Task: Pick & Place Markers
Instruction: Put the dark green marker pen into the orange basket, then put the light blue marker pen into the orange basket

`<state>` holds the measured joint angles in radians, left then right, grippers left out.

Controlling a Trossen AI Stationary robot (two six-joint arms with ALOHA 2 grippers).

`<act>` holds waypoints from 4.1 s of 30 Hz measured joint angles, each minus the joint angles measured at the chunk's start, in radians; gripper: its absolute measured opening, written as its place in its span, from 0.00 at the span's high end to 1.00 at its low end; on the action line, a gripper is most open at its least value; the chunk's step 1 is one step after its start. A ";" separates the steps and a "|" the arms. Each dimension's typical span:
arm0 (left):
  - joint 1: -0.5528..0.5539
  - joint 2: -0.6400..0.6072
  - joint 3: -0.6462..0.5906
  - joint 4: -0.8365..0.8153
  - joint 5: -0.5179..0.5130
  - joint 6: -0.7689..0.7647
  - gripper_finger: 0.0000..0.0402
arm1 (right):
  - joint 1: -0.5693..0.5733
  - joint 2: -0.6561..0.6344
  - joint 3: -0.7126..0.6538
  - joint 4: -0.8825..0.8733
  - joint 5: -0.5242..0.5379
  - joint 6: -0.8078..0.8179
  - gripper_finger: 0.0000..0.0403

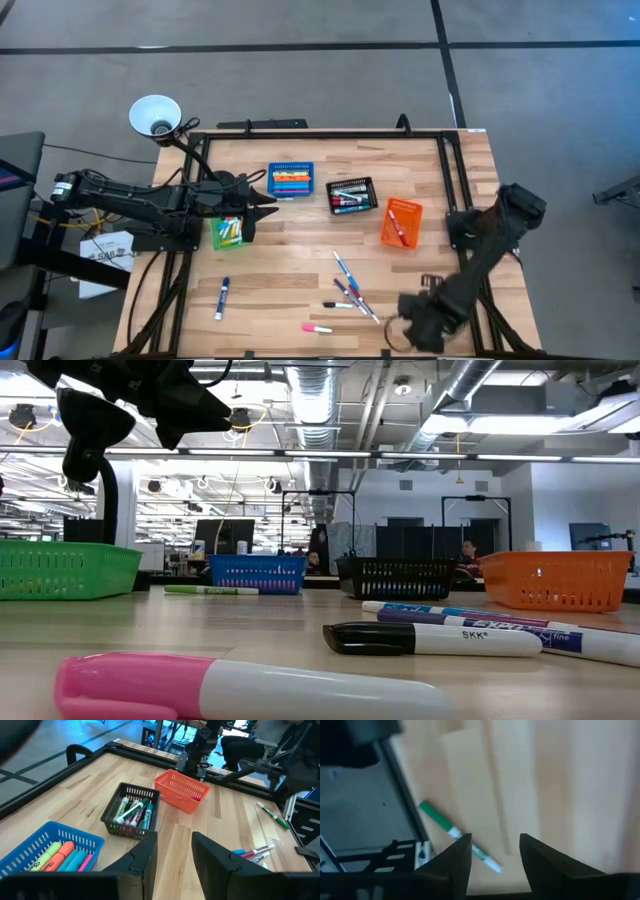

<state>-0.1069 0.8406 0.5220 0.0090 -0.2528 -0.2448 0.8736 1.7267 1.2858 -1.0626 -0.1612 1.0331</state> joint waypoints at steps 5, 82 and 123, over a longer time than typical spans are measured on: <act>0.000 0.000 0.000 0.000 0.000 -0.007 0.71 | 0.097 0.098 0.000 0.121 0.001 0.058 0.57; 0.000 0.000 0.000 0.000 0.000 -0.048 0.71 | -0.735 -0.203 -0.313 -0.056 0.364 0.277 0.86; 0.000 0.000 0.000 0.000 0.000 -0.048 0.71 | -0.654 0.021 -0.189 0.599 0.038 -0.220 0.73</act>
<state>-0.1067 0.8406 0.5220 0.0086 -0.2528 -0.2932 0.2193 1.7479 1.0963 -0.4632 -0.1229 0.8132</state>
